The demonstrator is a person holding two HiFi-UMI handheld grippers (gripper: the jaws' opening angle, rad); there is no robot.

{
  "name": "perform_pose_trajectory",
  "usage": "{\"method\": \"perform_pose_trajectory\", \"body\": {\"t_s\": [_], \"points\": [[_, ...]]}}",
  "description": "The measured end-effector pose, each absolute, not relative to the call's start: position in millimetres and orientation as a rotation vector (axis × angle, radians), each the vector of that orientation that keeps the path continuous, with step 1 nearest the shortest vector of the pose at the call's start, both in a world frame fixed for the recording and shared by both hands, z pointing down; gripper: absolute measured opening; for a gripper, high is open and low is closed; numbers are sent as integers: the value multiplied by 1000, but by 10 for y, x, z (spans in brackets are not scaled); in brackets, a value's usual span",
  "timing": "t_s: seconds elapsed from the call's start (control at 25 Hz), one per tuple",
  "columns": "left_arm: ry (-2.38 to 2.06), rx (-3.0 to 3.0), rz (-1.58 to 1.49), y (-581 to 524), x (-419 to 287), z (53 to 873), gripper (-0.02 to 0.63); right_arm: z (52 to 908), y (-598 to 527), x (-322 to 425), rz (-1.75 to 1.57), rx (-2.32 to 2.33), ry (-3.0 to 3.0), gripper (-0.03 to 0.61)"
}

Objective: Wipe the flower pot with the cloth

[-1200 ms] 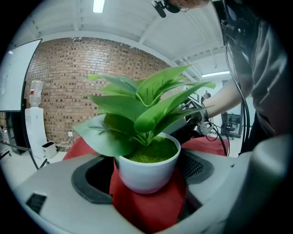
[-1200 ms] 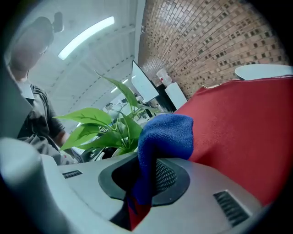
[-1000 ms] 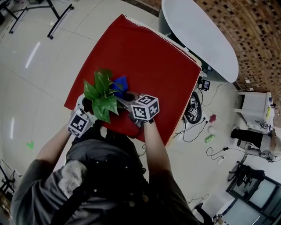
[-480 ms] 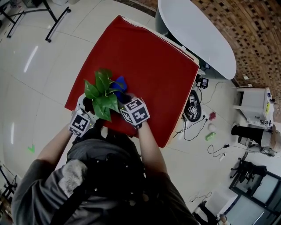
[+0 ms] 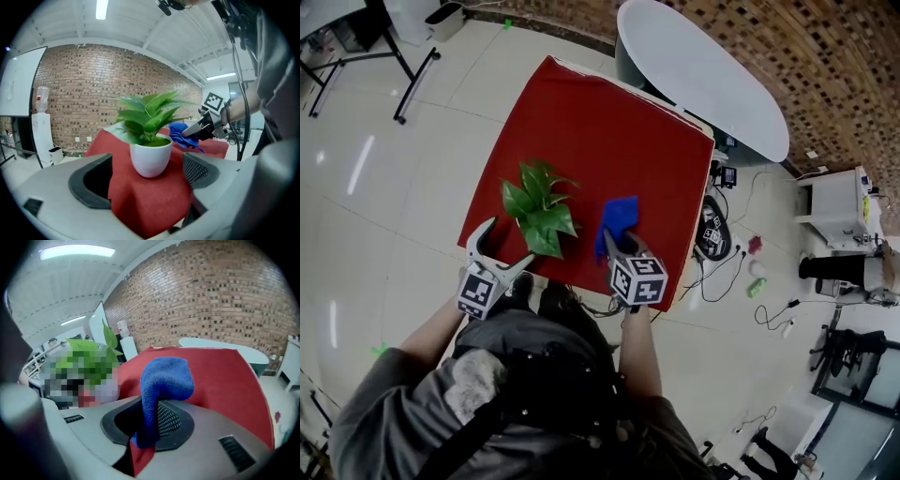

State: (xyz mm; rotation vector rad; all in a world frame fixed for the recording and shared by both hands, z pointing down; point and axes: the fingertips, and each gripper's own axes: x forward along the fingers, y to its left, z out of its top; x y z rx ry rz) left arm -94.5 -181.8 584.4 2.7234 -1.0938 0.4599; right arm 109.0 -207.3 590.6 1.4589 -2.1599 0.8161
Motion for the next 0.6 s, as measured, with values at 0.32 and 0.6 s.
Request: {"method": "perform_pose_trajectory", "body": {"t_s": [0.32,0.6], "points": [[-1204,2766,110,-2024,-1601,4752,440,4749,-1518,1555,552,2010,-2103,77],[-1331,2908,-130,-1757,-1469,3770,186,3715,-1053,1738,196,2188,-2176,77]]}}
